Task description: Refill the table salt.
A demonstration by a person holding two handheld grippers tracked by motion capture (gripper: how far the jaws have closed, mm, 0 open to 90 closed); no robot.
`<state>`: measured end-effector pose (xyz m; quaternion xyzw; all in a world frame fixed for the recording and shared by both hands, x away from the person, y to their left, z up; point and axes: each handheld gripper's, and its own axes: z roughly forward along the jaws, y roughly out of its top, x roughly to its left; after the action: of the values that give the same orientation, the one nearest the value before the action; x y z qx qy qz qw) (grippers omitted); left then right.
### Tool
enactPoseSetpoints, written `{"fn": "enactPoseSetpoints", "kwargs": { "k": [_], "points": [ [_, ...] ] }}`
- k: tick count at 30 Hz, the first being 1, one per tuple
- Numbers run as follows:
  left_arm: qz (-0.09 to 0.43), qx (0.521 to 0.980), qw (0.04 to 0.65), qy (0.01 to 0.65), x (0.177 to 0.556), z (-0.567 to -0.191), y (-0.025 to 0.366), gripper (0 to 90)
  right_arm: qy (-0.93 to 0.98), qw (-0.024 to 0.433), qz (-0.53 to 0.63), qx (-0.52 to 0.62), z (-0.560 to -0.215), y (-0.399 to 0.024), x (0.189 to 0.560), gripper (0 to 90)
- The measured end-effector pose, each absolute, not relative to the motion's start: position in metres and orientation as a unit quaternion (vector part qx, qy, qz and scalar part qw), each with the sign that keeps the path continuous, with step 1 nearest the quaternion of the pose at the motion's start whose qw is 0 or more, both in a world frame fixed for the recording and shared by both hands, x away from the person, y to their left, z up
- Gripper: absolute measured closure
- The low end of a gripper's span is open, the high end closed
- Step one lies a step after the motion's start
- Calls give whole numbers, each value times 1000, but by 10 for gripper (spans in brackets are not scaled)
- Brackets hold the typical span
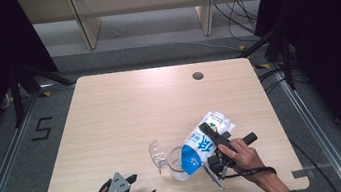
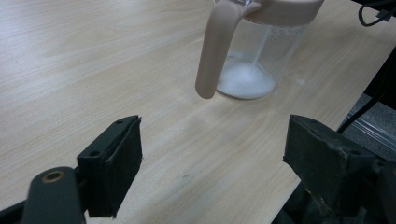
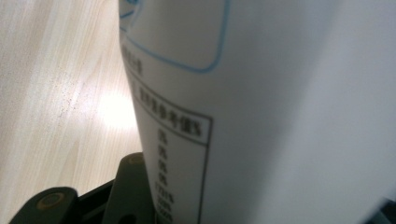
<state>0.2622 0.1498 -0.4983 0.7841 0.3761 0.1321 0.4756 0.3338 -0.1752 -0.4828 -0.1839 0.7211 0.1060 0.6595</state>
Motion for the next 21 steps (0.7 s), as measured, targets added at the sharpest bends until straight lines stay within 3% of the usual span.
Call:
{"fn": "enactPoseSetpoints", "kwargs": {
  "k": [21],
  "points": [
    [132,784,476,376,262,-498,150,187,709,667,101,-205,-481,-174,335,566]
  ]
}}
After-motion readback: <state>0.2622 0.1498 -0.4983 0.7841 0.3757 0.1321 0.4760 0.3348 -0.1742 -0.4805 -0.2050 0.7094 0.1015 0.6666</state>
